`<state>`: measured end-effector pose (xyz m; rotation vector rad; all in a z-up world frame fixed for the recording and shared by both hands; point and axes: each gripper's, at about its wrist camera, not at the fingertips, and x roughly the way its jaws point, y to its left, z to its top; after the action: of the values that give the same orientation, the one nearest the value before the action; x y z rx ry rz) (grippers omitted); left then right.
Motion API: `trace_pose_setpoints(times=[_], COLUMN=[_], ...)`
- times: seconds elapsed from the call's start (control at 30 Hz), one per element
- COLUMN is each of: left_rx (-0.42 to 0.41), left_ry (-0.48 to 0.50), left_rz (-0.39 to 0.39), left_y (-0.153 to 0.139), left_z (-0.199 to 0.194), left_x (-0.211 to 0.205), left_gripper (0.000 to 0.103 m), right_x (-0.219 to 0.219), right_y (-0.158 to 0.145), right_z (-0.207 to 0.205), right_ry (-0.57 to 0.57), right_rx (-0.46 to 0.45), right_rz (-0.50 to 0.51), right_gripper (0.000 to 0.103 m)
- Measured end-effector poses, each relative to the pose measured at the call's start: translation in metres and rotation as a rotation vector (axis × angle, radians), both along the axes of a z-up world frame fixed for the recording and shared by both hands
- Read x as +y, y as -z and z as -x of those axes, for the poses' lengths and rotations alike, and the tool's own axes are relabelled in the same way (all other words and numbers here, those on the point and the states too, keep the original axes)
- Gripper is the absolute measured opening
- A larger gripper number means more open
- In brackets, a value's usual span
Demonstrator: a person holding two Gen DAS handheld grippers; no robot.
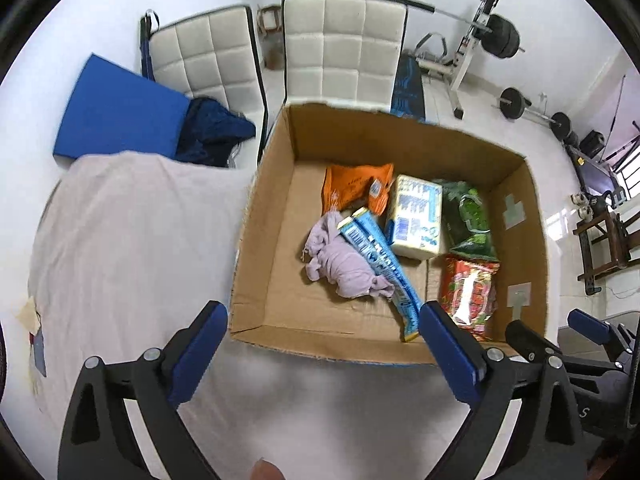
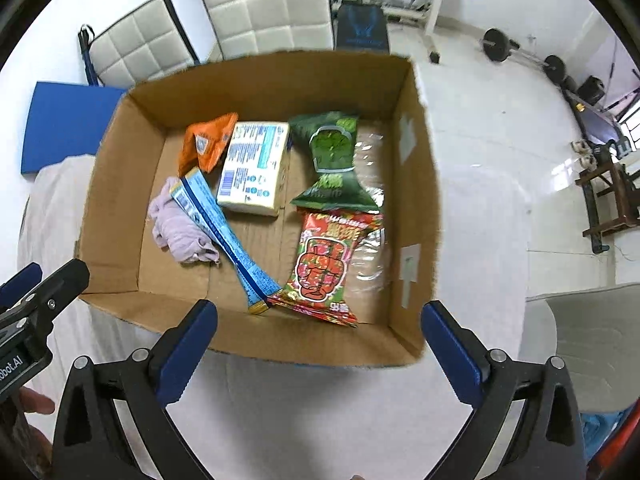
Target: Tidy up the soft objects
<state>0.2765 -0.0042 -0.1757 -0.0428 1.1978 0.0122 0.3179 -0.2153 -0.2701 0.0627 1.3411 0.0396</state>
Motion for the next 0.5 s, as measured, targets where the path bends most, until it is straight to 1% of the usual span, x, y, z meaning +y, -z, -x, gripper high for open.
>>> trace_pose_setpoints(times=[0.1,0.2,0.33,0.43,0.5], left_rx=[-0.025,-0.069,-0.128,-0.167,-0.176], left_ry=[0.003,0.010,0.027,0.042,0.048], left_rz=[-0.018,-0.023,-0.045,-0.047,-0.041], left_y=[-0.017,-0.040,-0.075,-0.099,-0.111], left_z=[0.012,0.031,0.068,0.097,0.112], left_x=[-0.003,-0.006,-0.012,-0.014,-0.014], left_gripper=[0.098,0.098,0.098,0.098,0.098], right_x=[-0.003,-0.005,-0.009,-0.011,-0.011], right_y=[-0.020,-0.044,-0.078,-0.104,-0.125], right_z=[0.014,0.032,0.064,0.093,0.115], right_ry=[0.010,0.019,0.027,0.026,0.017], right_rx=[-0.038,-0.083,-0.140,-0.170,-0.199], right_rz=[0.002,0.005,-0.004,-0.025,-0.037], right_gripper=[0.103,0.103,0.103,0.103,0.103])
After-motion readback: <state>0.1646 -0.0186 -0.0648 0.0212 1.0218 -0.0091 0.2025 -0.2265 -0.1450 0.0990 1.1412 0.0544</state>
